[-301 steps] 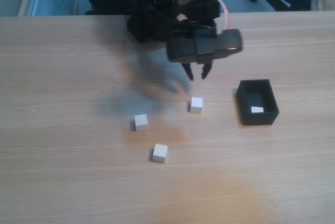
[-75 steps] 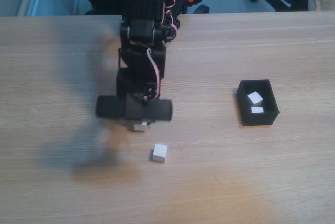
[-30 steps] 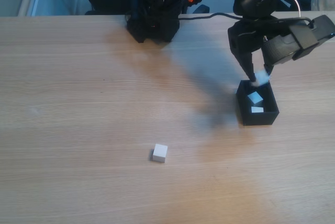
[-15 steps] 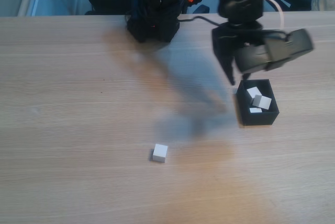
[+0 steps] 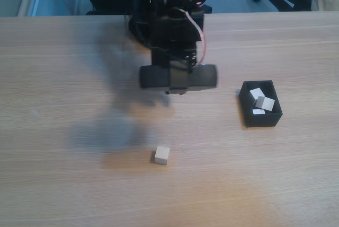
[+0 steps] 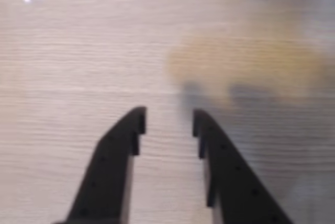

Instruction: Pick blocks and place them in the box.

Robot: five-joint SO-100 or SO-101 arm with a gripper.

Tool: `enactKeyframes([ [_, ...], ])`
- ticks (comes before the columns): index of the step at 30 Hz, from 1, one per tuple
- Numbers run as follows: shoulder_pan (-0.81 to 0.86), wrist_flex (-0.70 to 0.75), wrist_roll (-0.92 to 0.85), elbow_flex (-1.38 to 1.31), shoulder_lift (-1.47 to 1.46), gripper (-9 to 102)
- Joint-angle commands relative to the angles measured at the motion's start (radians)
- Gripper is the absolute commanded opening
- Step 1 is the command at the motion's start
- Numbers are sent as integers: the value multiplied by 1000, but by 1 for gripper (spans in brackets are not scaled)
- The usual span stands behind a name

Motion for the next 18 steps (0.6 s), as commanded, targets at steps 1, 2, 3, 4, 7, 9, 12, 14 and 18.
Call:
enactKeyframes([
  [1,48,-71,2,14,25,12],
  [2,55,-100,8,23,21,13],
  [3,60,-129,12,34,18,13],
  [4,63,-158,20,44,12,13],
  [7,63,-258,43,69,-14,14],
  [9,61,-316,64,72,-40,14],
  [12,60,-380,84,66,-83,14],
  [14,60,-405,89,60,-110,14],
  [18,63,-456,91,61,-155,14],
])
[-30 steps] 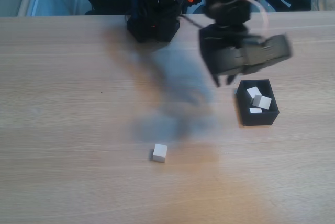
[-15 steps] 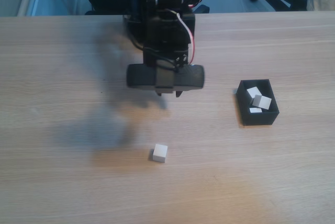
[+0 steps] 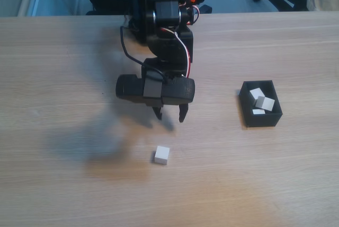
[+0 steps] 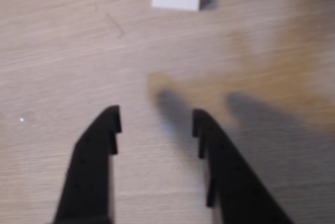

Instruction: Pick blocks and place them in the box.

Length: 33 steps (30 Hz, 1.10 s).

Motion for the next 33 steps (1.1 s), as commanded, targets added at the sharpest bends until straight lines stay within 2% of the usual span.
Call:
enactKeyframes([
  [1,8,-51,6,-15,-15,14],
  [11,21,-179,-38,-43,-133,14],
  [33,43,-133,-94,-270,-357,14],
])
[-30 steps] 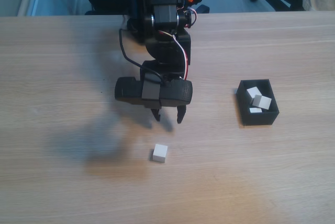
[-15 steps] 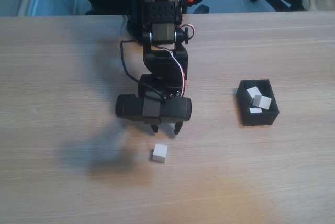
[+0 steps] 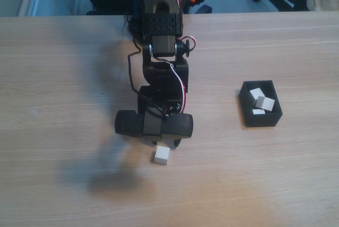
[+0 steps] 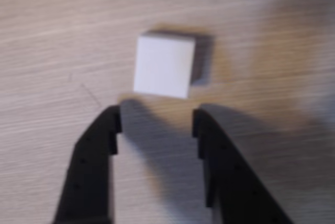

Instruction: Pick blocks and place them in the box.

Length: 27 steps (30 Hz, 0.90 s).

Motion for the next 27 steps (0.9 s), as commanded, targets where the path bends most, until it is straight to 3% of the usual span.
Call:
enactKeyframes([
  [1,5,6,-8,-78,-11,14],
  [17,28,40,-23,-255,-153,13],
  [21,32,48,-23,-264,-164,10],
  [24,31,54,-11,-264,-164,0],
  [27,25,61,-2,-259,-150,0],
])
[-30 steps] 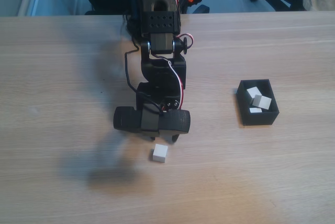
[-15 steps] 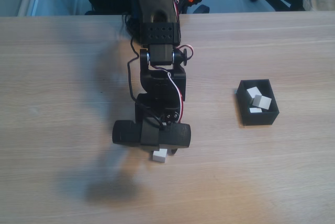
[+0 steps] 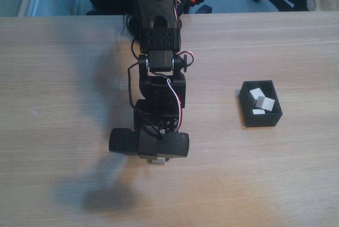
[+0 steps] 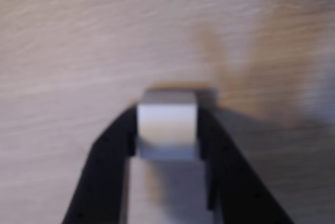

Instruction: Pick blocks and place them in the box.

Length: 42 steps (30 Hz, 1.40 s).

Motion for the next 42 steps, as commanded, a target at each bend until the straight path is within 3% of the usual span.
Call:
enactKeyframes([
  [1,-5,20,8,-38,31,0],
  [12,-103,91,-66,213,364,0],
  [24,-451,184,5,440,762,0],
  [33,-690,244,64,350,735,0],
  [42,-724,304,126,173,566,0],
])
